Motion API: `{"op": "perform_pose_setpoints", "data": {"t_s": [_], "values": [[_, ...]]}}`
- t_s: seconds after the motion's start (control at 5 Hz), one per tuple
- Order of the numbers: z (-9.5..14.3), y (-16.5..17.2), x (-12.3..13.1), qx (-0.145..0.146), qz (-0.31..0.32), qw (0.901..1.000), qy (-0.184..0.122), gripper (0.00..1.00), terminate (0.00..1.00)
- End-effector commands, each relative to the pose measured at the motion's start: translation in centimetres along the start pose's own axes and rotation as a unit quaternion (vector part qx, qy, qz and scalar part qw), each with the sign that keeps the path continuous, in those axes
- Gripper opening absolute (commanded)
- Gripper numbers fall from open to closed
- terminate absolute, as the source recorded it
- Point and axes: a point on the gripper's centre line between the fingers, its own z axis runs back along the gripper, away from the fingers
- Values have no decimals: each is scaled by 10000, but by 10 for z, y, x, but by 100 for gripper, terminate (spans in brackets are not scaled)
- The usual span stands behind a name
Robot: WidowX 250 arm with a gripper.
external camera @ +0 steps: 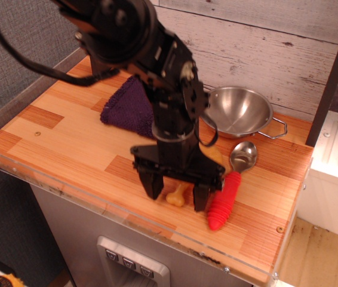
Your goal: Place the leg piece next to the spoon.
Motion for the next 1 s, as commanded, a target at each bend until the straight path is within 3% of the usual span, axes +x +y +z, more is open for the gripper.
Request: {"op": "perform_pose_setpoints", "data": {"t_s": [0.0, 0.2, 0.4, 0.6, 0.8], "values": [[86, 17, 3, 219, -80, 9941, -1057, 100, 0], [108, 24, 2, 141, -239, 9938, -1080, 100, 0], [113, 32, 2, -61, -278, 9947, -990, 100, 0], [112, 36, 4, -141, -292, 9969, -715, 100, 0], [109, 36, 10, -82, -290, 9982, -527, 100, 0]]}}
